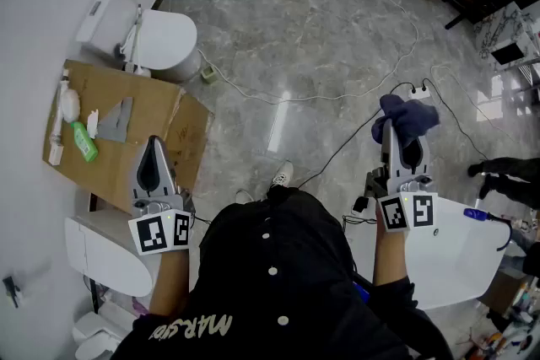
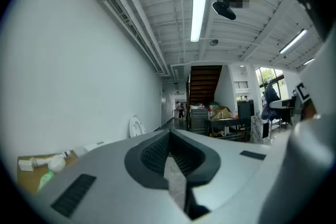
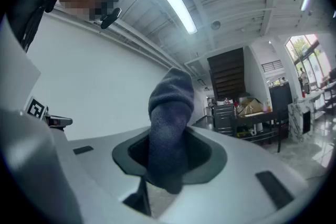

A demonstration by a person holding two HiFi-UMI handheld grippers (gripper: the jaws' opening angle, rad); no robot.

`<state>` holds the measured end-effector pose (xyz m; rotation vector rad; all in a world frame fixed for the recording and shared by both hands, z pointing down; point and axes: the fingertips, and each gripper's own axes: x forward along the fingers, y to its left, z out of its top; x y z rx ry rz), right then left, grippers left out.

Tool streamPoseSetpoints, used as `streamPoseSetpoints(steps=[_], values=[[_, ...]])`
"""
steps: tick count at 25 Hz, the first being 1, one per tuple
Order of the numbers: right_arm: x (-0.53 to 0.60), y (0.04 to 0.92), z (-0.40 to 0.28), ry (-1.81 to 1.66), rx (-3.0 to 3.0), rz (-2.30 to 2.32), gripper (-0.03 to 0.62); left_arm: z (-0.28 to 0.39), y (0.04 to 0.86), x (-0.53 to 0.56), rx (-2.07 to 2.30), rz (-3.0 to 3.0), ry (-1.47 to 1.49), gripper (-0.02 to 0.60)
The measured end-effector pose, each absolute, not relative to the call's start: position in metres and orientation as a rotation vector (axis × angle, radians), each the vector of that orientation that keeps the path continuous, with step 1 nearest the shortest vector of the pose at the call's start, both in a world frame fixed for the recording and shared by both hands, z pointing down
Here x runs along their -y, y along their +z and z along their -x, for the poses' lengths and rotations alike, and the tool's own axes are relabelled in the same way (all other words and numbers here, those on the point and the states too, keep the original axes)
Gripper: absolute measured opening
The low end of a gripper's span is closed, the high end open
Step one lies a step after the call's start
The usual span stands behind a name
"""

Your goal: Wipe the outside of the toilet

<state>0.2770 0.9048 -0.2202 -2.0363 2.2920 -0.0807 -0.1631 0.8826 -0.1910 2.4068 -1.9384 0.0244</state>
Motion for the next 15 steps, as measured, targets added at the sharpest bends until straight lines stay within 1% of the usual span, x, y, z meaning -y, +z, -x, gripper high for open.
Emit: streamPoseSetpoints(steps=[9,15], values=[[-0.895,-0.217,-0.28,-0.064,-2.319,2.03,0.127,0.155,-0.191,-0.877,1.954,-2.403,0.035,0.01],[-0.885,-0.223,-0.279,0.046,-2.354,2.017,0.133,0.145,-0.19,-0.87,1.959,-2.397,0.05,0.01]])
